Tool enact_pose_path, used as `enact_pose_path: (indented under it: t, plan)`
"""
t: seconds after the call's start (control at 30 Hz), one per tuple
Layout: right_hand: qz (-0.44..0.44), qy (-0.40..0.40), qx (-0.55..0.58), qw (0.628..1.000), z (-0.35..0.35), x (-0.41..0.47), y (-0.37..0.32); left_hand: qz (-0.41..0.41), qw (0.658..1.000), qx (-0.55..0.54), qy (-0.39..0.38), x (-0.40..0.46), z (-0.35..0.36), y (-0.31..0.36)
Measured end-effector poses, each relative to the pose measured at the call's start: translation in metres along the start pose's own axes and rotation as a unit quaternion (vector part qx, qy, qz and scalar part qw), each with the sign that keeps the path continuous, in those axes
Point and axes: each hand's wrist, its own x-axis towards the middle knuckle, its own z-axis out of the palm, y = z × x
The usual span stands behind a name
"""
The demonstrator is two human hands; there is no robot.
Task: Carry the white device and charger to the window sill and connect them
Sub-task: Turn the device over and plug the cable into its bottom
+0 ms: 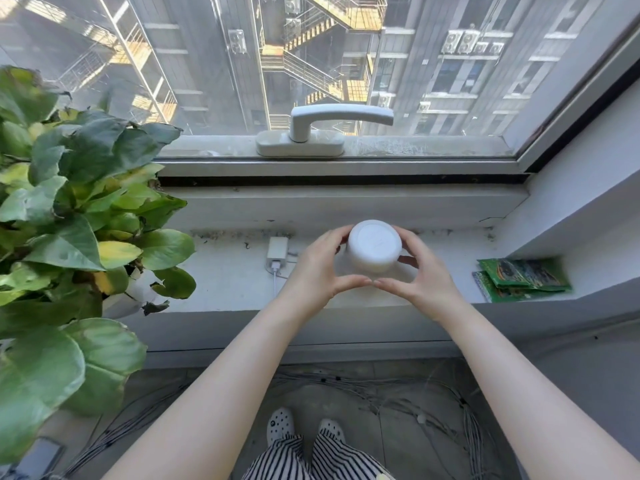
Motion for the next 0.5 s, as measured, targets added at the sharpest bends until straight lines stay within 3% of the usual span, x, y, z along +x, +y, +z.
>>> enact_pose_path:
  t: [0.27,0.5]
  plan:
    - [-0.003,0.000,0.031,1.000,-0.003,0.005,-0.012,-0.024,0.997,-0.076,0.014,-0.008,-0.010,0.008]
    - [0.048,-0.068,0.112,0.990,0.000,0.001,-0.041,-0.175,0.966,-0.188,0.017,-0.021,-0.025,0.027]
